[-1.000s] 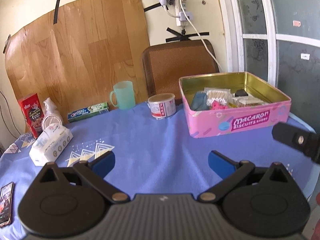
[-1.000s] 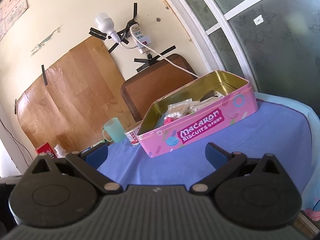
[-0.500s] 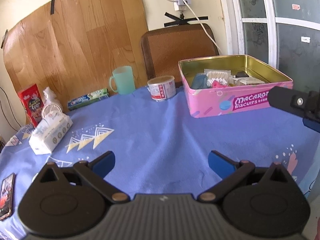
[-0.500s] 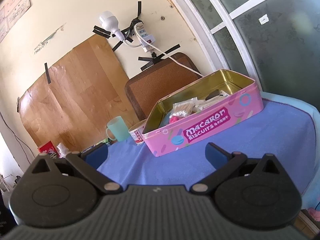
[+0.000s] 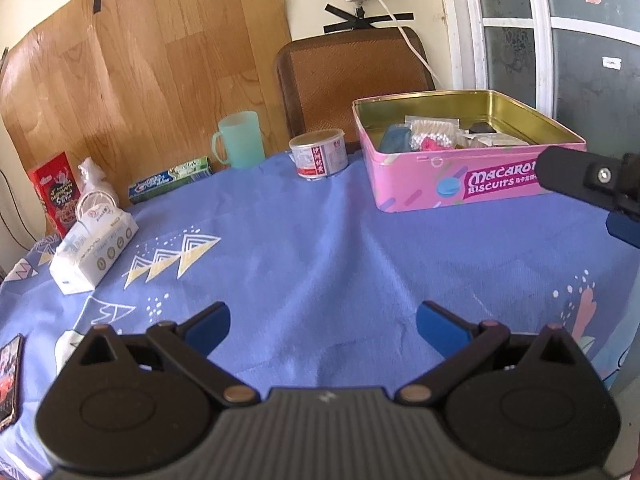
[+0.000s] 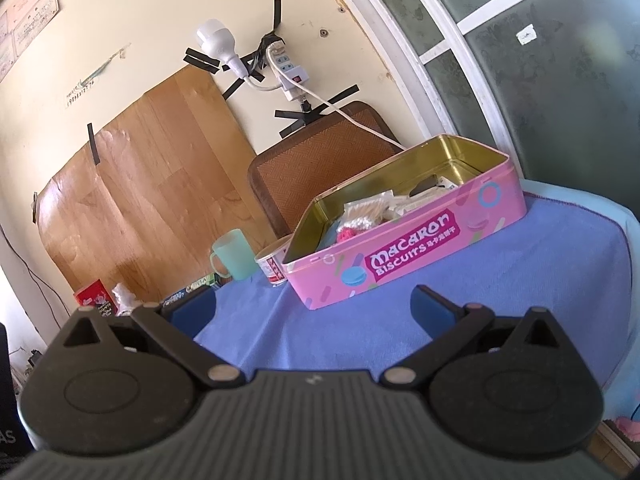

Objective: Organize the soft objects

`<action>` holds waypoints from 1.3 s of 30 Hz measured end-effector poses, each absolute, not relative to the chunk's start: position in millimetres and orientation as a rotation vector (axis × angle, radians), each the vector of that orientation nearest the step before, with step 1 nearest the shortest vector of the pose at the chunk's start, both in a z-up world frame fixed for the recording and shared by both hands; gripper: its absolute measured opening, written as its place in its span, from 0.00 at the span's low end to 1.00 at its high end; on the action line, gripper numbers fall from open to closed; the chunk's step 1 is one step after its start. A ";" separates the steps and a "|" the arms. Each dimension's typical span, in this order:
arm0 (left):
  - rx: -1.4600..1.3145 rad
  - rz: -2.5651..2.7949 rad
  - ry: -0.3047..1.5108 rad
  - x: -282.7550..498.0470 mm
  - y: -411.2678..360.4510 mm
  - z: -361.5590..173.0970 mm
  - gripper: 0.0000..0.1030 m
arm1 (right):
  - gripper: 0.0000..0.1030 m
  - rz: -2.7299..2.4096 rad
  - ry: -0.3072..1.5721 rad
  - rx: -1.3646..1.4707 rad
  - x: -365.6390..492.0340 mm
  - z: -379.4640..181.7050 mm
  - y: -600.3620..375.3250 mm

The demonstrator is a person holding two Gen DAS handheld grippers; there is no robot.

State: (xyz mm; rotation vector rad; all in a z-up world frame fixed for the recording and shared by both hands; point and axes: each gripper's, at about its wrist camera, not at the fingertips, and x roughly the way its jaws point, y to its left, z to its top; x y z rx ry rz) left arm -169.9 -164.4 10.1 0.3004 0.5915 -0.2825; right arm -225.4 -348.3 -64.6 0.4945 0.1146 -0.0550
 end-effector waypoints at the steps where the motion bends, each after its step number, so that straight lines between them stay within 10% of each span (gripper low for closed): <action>1: 0.299 -0.282 0.594 -169.6 -164.0 9.7 1.00 | 1.00 -0.055 0.115 0.494 -225.4 -64.6 -348.0; 39: 0.337 -0.299 0.618 -170.2 -169.4 2.6 1.00 | 1.00 -0.058 0.114 0.495 -225.4 -65.1 -347.5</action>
